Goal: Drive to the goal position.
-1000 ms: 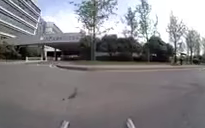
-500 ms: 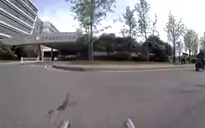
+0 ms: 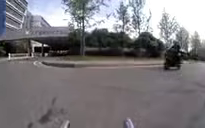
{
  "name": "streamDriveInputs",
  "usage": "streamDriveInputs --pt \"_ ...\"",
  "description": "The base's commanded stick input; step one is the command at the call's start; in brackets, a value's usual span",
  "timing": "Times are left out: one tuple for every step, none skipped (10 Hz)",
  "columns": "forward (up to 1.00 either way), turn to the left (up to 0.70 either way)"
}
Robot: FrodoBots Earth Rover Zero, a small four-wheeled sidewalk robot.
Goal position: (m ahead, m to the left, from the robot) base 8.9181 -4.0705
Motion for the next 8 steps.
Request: streamDriveInputs --pt "0.48 0.00" --pt "0.64 0.00" --pt "0.70 -0.13" --pt "0.70 -0.14" --pt "0.70 -0.14" --pt "0.70 -0.14" --pt "0.70 -0.14" --pt "0.70 -0.14"
